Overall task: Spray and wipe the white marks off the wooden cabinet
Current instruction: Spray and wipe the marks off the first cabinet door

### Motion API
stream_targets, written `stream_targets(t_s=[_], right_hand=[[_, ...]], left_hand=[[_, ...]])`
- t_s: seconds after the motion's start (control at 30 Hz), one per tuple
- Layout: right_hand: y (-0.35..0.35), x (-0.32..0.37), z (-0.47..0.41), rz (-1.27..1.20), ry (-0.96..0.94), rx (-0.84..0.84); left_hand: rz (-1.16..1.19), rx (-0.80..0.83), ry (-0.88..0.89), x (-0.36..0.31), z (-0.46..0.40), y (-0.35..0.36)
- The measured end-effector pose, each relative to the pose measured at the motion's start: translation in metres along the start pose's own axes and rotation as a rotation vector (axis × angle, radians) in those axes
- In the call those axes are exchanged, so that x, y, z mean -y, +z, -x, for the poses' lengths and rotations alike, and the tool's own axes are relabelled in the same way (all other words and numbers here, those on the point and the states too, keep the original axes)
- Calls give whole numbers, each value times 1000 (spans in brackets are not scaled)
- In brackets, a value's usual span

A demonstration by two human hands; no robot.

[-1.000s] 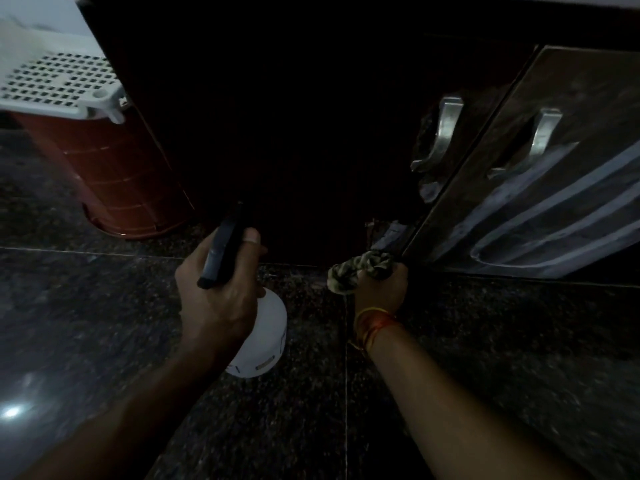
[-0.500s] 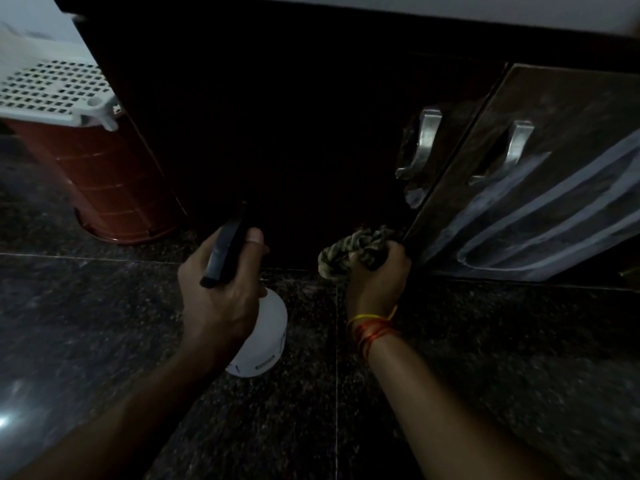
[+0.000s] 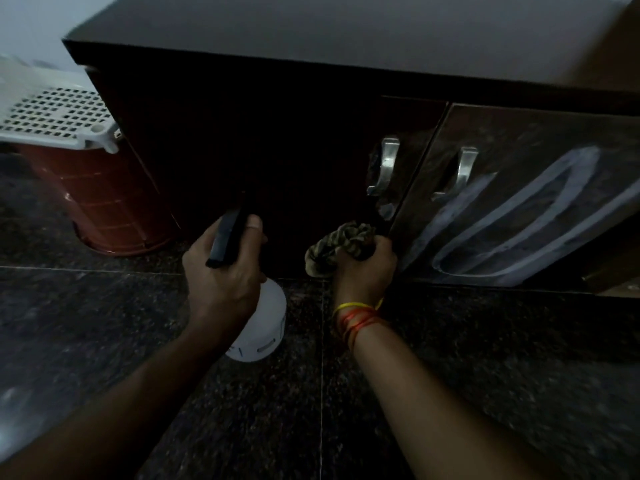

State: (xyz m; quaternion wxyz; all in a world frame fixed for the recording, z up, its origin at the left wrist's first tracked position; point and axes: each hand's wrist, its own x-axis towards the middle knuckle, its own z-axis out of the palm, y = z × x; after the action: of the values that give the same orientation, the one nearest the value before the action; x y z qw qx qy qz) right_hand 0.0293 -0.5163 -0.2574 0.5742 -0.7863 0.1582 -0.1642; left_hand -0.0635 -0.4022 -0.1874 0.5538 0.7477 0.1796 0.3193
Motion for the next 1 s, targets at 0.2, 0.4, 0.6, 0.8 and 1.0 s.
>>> stream_targets(t_s=[0.2,0.4,0.6,0.8,1.0], right_hand=[[4,-14,4,60,197,67],[-7,21,-3,-87,209,32],[-19,23,-7,-100,145,94],[-25,20,-9,-20,212,90],[-41,61,-13,-53,-16,29]], left_hand=[[-17,-46,39,-22,-5,16],[-33,-144,-30,-28,12,29],[-71,-212,-23,-22,29,23],[-30,-213,-7,-25,41,25],[-45,-206,24,-27,34,32]])
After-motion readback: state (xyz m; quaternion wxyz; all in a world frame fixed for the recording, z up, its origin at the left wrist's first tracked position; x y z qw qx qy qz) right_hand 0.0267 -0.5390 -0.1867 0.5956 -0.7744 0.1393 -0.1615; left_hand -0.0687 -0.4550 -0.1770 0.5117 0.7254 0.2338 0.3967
